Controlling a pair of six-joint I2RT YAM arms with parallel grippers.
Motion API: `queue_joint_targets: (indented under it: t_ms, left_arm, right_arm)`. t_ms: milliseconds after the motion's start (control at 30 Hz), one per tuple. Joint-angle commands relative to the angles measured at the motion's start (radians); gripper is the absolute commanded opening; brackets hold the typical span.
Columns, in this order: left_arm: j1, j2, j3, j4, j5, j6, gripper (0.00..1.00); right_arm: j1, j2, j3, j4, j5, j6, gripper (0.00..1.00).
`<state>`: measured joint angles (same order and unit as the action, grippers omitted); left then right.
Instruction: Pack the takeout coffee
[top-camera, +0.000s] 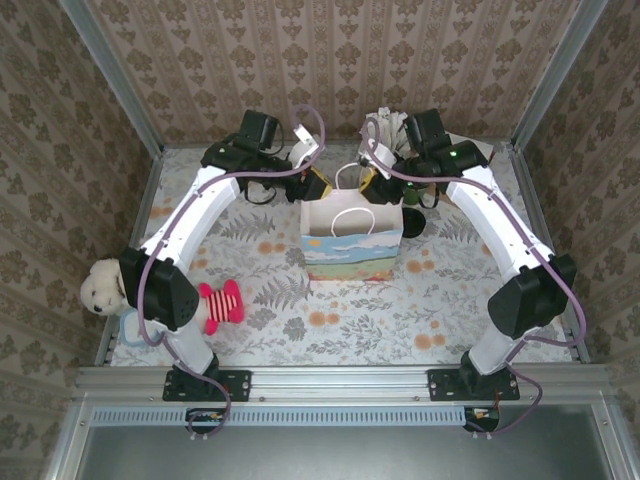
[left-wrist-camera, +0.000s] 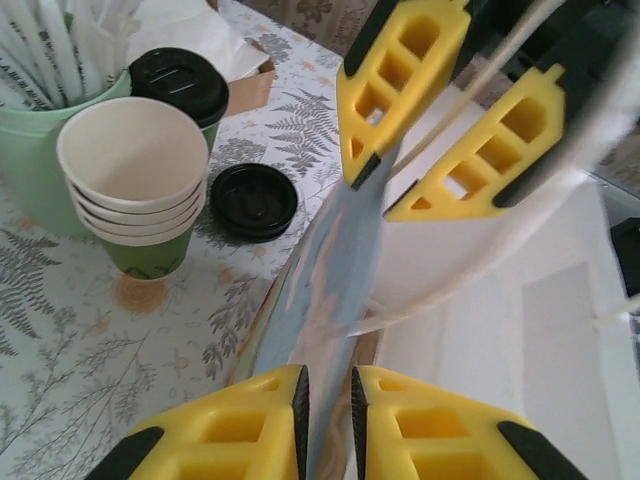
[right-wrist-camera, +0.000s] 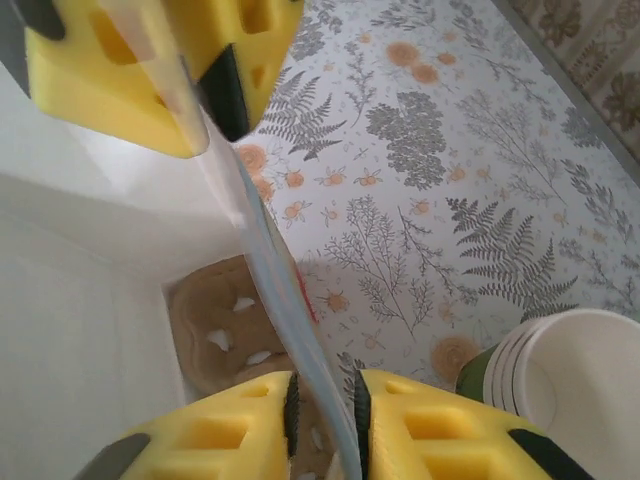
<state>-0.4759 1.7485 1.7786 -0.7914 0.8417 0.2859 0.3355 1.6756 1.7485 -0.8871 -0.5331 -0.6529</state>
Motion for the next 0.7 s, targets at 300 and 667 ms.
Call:
queue_joint_targets:
  t_ms: [300,667]
  left_arm:
    - [0.095,-0.172,-0.156,0.269,-0.078,-0.215,0.51]
    - [0.142,-0.363,-0.364,0.451,-0.61,-0.514,1.0]
  right_arm:
    - [0.082,-0.112,-0.111,0.07,0.208,0.193,0.0]
    - [0.238,-0.165,-0.2,0.273,0.527,0.743,0.0]
